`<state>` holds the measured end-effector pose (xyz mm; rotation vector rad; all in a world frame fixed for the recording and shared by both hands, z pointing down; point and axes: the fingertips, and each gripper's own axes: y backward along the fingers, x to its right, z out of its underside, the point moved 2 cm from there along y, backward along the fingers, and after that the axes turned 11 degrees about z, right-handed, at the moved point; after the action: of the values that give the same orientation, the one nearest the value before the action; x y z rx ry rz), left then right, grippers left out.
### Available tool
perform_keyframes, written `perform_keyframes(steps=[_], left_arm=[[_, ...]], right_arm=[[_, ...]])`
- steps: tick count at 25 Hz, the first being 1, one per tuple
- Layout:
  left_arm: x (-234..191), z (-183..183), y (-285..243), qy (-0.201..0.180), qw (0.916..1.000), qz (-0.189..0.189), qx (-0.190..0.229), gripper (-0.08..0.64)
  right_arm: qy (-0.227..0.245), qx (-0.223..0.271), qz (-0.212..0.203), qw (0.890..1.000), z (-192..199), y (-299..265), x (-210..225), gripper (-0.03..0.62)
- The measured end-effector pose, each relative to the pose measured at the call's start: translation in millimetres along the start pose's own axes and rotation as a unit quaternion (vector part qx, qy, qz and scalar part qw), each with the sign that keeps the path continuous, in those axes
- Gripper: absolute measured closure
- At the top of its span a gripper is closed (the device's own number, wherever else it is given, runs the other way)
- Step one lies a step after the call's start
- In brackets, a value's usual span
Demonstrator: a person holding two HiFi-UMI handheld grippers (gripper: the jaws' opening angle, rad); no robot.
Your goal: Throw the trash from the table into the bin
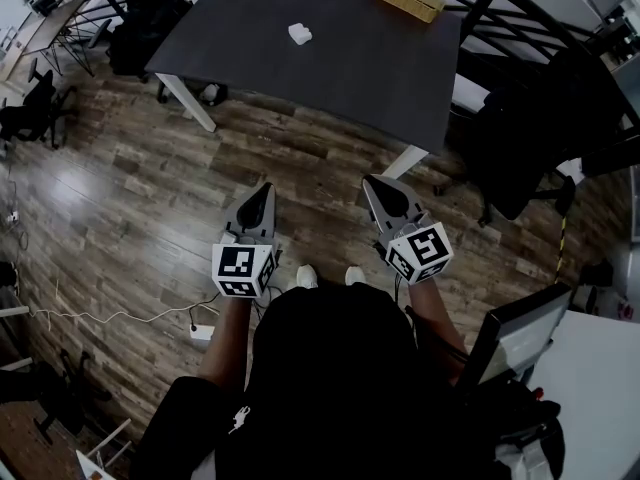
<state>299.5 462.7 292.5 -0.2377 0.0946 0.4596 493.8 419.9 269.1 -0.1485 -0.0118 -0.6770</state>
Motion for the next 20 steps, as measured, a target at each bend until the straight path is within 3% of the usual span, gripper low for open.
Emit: perform_keyframes(steps=[20], left_arm=[[-29, 5, 20, -0.012, 0.9992, 0.037, 0.0, 0.551]], right_arm=[[-0.015, 0.008, 0.035, 0.999, 4, -7, -35, 0.586]])
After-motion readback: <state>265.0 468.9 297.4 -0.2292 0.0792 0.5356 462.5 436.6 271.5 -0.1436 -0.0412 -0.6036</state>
